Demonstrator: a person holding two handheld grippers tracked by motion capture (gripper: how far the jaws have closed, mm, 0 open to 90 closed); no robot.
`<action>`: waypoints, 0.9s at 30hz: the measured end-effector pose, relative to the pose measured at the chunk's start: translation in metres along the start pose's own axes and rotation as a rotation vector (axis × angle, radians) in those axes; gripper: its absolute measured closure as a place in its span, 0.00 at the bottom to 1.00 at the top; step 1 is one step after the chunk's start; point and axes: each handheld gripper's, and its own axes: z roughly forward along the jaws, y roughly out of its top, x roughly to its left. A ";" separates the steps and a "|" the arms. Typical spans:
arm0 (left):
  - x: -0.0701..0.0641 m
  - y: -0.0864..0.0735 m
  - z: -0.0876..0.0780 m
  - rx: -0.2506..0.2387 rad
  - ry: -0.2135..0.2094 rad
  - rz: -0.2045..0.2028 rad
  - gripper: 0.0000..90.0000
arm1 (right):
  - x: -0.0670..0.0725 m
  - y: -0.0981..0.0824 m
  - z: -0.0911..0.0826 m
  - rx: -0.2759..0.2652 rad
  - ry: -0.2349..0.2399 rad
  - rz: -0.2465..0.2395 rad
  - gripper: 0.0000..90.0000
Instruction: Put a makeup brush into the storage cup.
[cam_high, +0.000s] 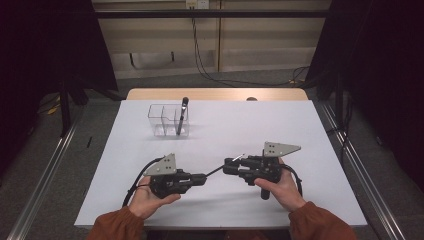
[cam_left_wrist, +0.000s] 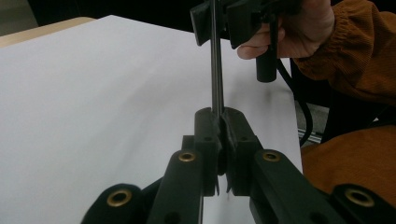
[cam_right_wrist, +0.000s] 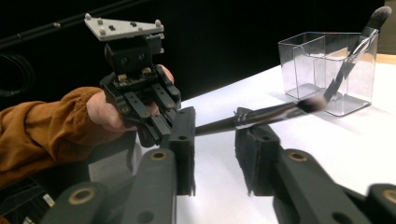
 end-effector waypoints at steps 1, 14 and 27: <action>0.000 0.000 0.001 0.003 -0.008 0.002 0.95 | 0.000 0.000 0.000 -0.001 0.004 0.003 0.81; 0.001 -0.004 0.005 0.021 0.011 0.020 0.88 | -0.001 0.001 0.000 -0.020 0.107 0.056 0.95; 0.003 -0.003 -0.001 0.000 0.093 0.003 0.55 | -0.003 0.004 -0.004 -0.018 0.109 0.060 0.95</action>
